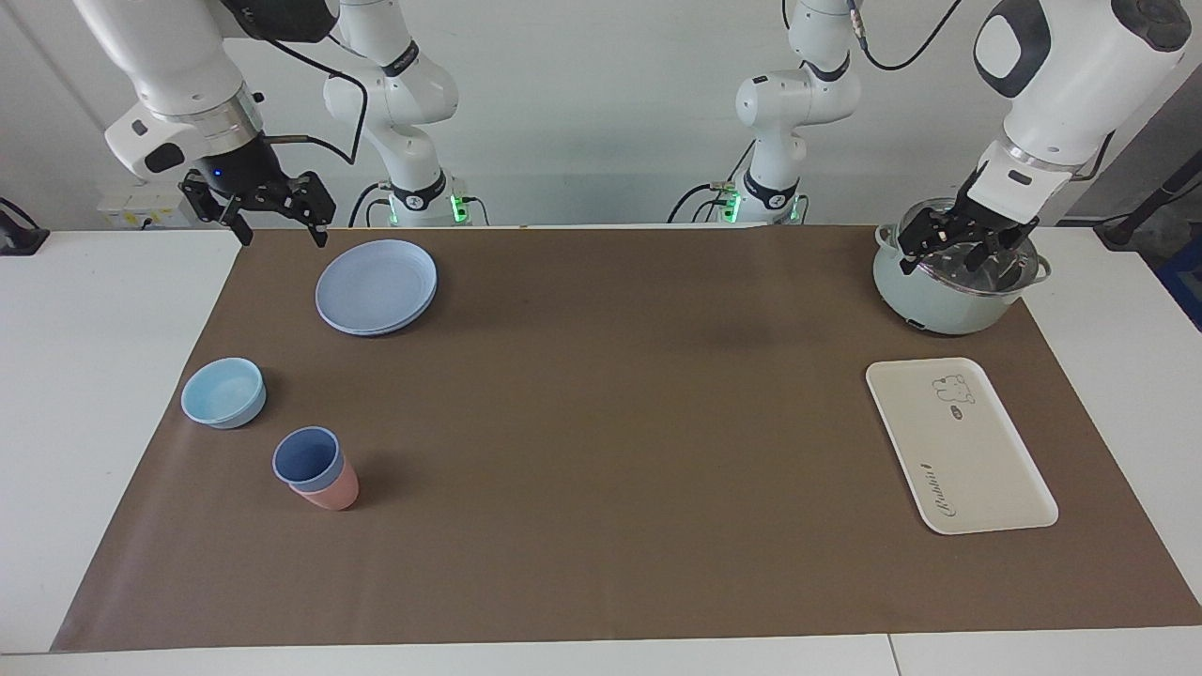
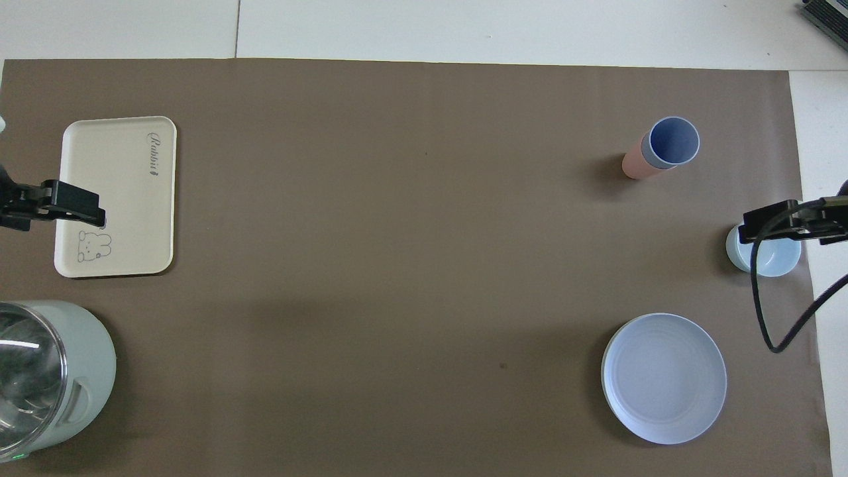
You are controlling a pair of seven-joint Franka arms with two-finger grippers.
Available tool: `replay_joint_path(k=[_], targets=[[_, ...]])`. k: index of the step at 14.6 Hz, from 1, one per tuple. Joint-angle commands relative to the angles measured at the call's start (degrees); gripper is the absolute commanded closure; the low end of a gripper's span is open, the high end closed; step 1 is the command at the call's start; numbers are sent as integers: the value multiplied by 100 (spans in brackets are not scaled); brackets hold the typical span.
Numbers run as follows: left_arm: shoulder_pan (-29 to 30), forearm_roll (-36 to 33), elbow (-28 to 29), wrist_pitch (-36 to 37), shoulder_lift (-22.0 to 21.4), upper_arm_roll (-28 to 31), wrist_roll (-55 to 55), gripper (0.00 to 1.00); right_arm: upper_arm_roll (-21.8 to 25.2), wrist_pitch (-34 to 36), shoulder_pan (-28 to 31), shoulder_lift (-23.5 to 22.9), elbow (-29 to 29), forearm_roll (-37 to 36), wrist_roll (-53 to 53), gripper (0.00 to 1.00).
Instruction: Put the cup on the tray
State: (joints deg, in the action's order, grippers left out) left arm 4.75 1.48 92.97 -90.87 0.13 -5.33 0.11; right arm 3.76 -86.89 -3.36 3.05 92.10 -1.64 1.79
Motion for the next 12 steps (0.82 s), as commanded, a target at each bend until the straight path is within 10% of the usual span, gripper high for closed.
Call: replay_joint_path(k=[1,7,12], targets=[[-44,71,221,-141,-180,41,-11,0,-15,-144,55,117,168,-39,-56,0],[-62,71,221,-133,-180,41,-20,0,-7,-755,212,213,474,-30,-440,0],[-62,71,221,-141,-180,41,-11,0,-7,-2522,722,205,1468,76,-3707,0]])
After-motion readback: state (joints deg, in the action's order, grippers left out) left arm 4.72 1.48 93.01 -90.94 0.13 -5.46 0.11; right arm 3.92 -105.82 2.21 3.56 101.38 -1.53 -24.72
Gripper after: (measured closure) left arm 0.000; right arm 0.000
